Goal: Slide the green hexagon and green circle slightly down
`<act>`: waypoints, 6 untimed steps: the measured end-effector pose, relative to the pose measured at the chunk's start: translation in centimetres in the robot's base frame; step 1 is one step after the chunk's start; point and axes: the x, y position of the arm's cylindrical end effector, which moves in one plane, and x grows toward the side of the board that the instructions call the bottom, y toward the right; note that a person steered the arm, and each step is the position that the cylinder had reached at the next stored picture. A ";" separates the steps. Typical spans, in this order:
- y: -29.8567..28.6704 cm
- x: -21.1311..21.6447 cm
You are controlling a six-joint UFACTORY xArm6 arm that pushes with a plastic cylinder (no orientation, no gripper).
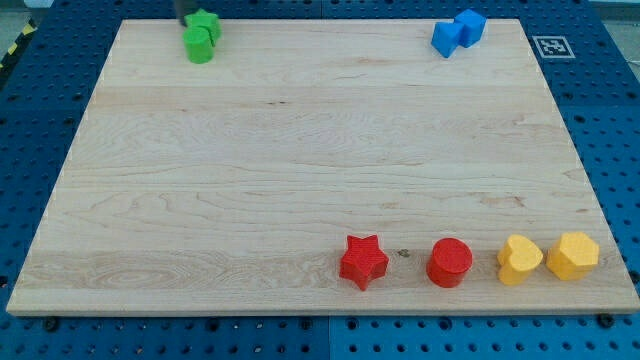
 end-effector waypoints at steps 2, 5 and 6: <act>3.8 4.8; 3.9 7.8; 1.5 6.4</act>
